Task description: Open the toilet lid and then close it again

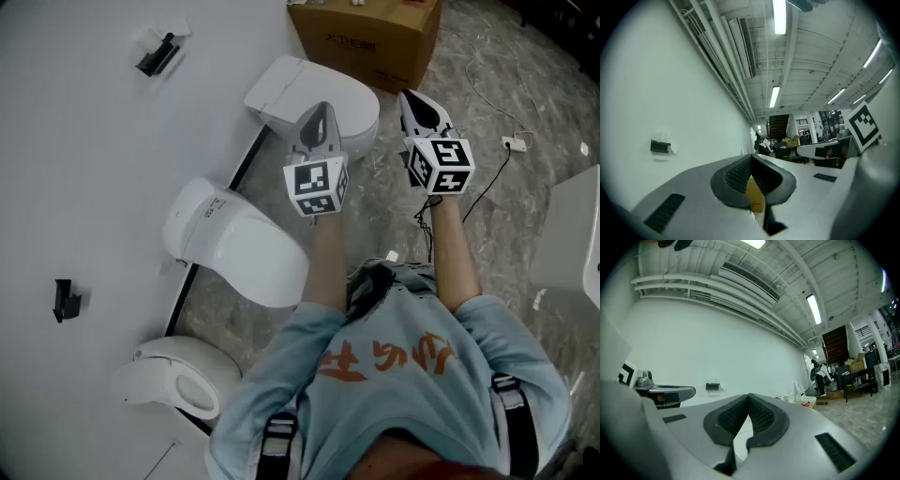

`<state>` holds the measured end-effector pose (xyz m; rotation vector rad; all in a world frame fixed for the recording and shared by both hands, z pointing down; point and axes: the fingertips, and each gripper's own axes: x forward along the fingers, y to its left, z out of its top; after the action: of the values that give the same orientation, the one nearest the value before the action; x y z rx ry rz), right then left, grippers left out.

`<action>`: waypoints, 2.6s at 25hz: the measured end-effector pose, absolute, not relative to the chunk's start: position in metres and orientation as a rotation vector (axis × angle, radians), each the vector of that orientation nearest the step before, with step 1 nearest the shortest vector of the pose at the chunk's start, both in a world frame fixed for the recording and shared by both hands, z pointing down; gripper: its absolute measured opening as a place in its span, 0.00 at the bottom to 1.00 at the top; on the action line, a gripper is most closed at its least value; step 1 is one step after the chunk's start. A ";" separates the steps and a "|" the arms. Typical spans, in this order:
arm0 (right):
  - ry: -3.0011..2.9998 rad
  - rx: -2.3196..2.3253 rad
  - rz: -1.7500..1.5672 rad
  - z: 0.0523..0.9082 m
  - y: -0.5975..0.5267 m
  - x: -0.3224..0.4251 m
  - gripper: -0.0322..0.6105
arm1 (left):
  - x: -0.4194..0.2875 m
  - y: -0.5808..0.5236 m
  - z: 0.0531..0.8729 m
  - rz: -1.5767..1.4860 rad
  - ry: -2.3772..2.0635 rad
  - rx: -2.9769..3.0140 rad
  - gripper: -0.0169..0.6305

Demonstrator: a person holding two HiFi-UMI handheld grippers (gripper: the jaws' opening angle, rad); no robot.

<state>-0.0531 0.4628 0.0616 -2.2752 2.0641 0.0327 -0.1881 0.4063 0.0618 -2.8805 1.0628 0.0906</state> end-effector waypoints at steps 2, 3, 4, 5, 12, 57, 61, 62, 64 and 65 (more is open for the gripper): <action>1.985 -2.230 0.012 0.061 0.466 -0.044 0.07 | -0.183 0.407 0.064 0.091 1.062 -2.879 0.07; 1.952 -2.206 -0.002 0.060 0.468 -0.040 0.07 | -0.181 0.408 0.065 0.089 1.062 -2.879 0.07; 1.931 -2.187 -0.015 0.060 0.469 -0.035 0.07 | -0.178 0.409 0.066 0.085 1.061 -2.880 0.07; 1.923 -2.180 -0.022 0.060 0.471 -0.031 0.07 | -0.174 0.410 0.066 0.081 1.060 -2.880 0.07; 1.898 -2.188 -0.043 0.061 0.473 0.003 0.07 | -0.162 0.404 0.062 0.074 1.089 -2.850 0.07; 2.233 -2.062 -0.658 0.286 0.070 0.118 0.07 | -0.019 0.027 0.314 -0.726 1.235 -3.016 0.07; 2.302 -2.071 -0.748 0.320 0.056 0.122 0.07 | -0.014 0.017 0.353 -0.792 1.263 -3.062 0.07; 2.329 -2.070 -0.762 0.329 0.054 0.124 0.07 | -0.011 0.015 0.362 -0.805 1.270 -3.068 0.07; 2.392 -2.069 -0.793 0.350 0.052 0.125 0.07 | -0.006 0.018 0.382 -0.839 1.274 -3.086 0.08; 2.430 -2.067 -0.811 0.362 0.050 0.126 0.07 | -0.004 0.019 0.394 -0.857 1.279 -3.097 0.08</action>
<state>0.1265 0.0505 0.3617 -2.0670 2.4297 -0.8106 -0.0036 0.0194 0.3937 -3.0974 1.2787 -0.8570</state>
